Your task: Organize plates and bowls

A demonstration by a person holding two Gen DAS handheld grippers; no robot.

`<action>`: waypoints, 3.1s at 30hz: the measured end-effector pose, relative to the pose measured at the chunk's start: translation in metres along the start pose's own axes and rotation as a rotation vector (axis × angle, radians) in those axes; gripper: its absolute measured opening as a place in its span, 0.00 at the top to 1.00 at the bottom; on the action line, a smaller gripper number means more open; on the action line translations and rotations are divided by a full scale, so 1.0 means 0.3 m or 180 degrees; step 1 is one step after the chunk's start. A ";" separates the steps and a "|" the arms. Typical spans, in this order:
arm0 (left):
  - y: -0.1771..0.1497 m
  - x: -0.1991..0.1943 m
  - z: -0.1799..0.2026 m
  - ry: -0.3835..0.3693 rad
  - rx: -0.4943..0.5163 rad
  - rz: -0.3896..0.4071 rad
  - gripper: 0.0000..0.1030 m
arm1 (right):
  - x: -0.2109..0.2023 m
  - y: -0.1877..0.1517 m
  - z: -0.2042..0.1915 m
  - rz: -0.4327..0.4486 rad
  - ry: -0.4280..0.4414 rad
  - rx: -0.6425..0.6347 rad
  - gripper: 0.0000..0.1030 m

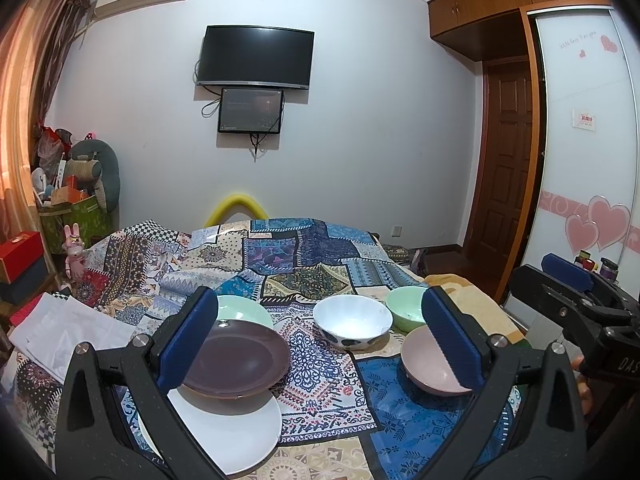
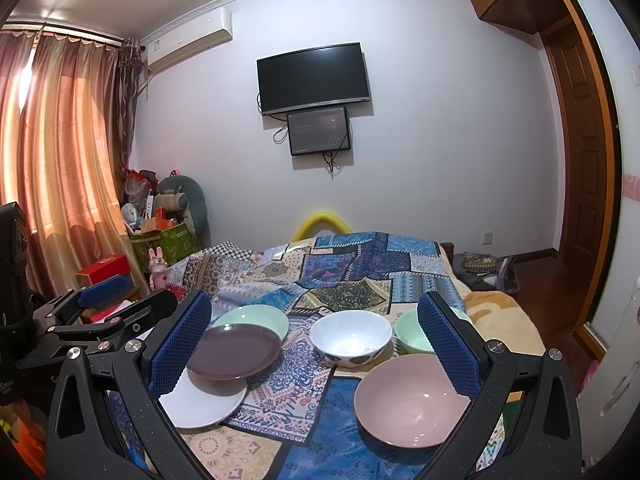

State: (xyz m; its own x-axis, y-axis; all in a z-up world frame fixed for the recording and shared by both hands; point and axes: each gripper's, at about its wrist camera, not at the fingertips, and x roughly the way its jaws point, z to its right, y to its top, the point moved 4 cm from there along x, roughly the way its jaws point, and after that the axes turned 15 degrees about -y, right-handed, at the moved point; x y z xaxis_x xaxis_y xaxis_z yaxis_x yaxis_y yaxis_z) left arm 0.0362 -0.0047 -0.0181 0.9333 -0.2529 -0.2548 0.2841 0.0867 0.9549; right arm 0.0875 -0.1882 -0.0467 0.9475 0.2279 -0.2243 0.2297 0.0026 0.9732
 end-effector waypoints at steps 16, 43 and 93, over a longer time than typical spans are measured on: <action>0.002 -0.003 -0.001 0.0003 -0.0021 0.0019 0.00 | 0.001 -0.009 -0.012 -0.0023 0.0023 0.0007 0.00; -0.201 0.149 -0.495 0.0491 -0.0434 -0.0854 0.16 | 0.334 -0.242 -0.216 -0.1051 0.0382 -0.0178 0.07; -0.460 0.540 -0.955 -0.0043 -0.1196 -0.2108 0.70 | 0.818 -0.477 -0.407 -0.2501 0.0689 -0.0236 0.74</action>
State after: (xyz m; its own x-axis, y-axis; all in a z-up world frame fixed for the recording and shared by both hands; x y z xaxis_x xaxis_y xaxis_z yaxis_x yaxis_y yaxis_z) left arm 0.2110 0.2184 -0.2348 0.5399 -0.3780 -0.7521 0.8417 0.2345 0.4863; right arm 0.2602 -0.0138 -0.2348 0.4505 0.3157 -0.8351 0.7864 0.3025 0.5386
